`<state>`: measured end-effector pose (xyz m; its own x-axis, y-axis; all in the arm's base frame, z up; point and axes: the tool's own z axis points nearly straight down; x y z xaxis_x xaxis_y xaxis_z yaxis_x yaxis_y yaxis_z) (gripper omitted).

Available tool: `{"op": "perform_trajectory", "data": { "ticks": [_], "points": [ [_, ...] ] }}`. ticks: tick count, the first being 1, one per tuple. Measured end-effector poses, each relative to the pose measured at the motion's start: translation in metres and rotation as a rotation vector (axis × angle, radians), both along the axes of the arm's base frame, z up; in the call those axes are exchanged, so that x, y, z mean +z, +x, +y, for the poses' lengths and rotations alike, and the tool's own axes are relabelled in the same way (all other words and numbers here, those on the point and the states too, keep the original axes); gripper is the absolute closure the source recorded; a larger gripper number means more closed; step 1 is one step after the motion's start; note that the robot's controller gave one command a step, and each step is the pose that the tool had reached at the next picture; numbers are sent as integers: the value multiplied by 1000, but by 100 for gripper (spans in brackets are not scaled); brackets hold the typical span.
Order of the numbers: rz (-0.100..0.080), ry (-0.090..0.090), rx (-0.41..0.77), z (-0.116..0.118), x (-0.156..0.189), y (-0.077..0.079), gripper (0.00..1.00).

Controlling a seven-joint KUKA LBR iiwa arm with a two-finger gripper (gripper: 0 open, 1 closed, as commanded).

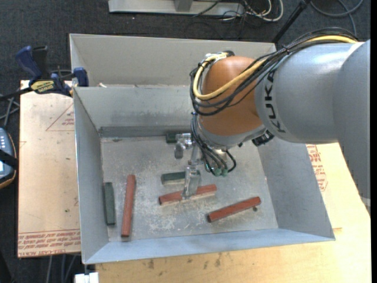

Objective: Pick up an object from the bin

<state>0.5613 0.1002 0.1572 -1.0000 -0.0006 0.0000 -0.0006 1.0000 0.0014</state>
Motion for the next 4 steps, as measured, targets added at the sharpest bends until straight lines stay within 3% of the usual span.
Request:
{"op": "perform_trajectory", "data": {
  "ticks": [1,2,3,4],
  "points": [
    [1,0,17,-49,-83,25,100],
    [1,0,17,-49,-83,25,100],
    [5,-1,23,-48,-36,19,100],
    [-12,1,12,-45,-11,40,100]
  ]
}}
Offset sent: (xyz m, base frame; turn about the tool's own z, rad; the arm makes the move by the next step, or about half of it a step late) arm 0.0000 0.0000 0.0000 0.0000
